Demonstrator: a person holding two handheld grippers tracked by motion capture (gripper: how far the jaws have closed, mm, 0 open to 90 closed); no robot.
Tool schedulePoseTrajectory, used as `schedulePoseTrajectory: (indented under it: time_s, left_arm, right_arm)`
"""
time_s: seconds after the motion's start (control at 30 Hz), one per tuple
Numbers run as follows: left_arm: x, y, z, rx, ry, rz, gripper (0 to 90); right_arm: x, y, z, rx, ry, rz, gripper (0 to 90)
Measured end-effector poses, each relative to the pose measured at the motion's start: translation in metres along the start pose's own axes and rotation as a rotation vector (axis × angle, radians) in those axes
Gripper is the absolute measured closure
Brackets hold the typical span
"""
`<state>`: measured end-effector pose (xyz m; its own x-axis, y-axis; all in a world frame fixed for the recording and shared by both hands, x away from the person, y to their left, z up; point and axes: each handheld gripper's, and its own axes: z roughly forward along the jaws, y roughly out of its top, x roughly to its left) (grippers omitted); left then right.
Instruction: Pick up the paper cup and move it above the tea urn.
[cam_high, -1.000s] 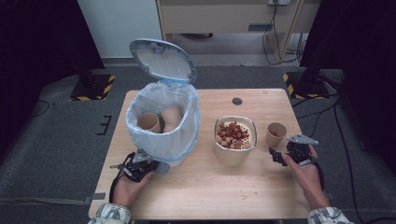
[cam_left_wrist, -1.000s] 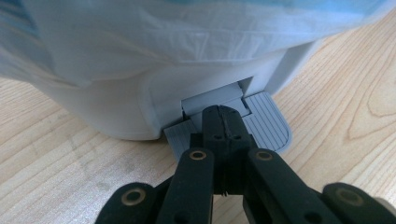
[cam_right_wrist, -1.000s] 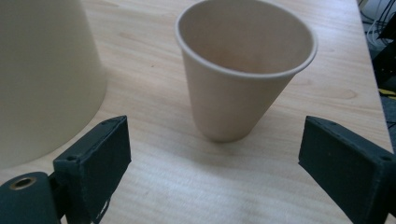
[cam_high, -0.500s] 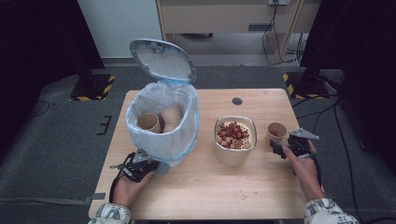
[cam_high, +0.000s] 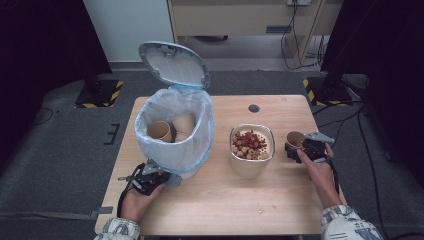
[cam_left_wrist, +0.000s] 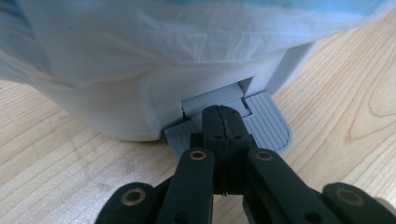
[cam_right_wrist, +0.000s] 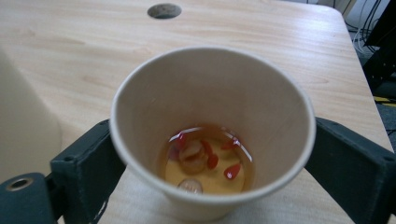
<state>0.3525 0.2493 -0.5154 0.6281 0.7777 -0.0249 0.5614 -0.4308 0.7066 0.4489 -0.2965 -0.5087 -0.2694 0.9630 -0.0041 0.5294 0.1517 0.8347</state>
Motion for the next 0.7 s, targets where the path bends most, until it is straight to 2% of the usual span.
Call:
schedulePoseTrajectory:
  time_s: [0.1,0.37,0.47,0.6,0.7]
  left_arm:
    - [0.0,0.0,0.0,0.0,0.0,-0.001,90.0]
    - [0.0,0.0,0.0,0.0,0.002,0.001,90.0]
    - [0.0,0.0,0.0,0.0,0.001,0.001,90.0]
    - [0.0,0.0,0.0,0.0,0.001,0.003,90.0]
    - [0.0,0.0,0.0,0.0,0.002,0.003,90.0]
  right_arm:
    - [-0.002,0.0,0.003,-0.022,0.005,0.025,9.8]
    - [-0.001,-0.002,0.012,-0.078,0.02,0.056,10.5]
    - [0.0,-0.003,0.015,-0.077,0.015,0.066,10.6]
    - [0.0,-0.004,0.018,-0.083,0.011,0.062,11.6]
    - [0.0,-0.005,0.018,-0.1,-0.008,0.038,20.0]
